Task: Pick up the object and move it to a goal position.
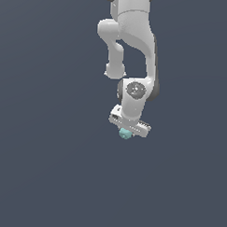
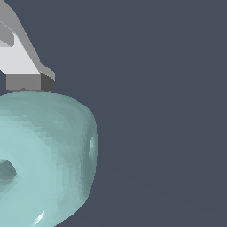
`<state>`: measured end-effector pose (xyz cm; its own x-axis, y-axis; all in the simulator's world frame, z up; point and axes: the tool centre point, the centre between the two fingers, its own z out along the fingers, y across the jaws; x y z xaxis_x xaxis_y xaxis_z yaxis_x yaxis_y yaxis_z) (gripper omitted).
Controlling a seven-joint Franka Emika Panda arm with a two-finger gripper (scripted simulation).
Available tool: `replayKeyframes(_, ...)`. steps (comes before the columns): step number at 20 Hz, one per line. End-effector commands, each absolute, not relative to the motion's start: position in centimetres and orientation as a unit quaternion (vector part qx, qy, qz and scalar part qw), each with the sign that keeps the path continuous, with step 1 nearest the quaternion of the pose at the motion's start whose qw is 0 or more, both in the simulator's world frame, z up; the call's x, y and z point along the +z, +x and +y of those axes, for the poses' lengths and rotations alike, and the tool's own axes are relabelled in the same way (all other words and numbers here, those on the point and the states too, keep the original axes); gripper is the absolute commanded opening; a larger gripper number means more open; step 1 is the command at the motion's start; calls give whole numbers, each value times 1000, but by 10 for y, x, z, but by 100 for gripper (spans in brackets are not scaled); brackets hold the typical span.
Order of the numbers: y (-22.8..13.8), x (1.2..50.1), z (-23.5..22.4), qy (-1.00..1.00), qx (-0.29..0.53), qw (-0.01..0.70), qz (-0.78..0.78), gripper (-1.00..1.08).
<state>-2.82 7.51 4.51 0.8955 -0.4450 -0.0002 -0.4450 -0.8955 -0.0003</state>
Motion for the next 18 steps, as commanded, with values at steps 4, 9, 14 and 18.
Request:
replayKeyframes(4, -30, 64, 60, -973, 0, 0, 229, -100)
replayKeyframes(9, -34, 96, 35, -973, 0, 1, 229, -100)
replayKeyframes(14, -40, 140, 0, -973, 0, 1, 229, -100)
replayKeyframes(18, -45, 181, -32, -973, 0, 1, 229, -100)
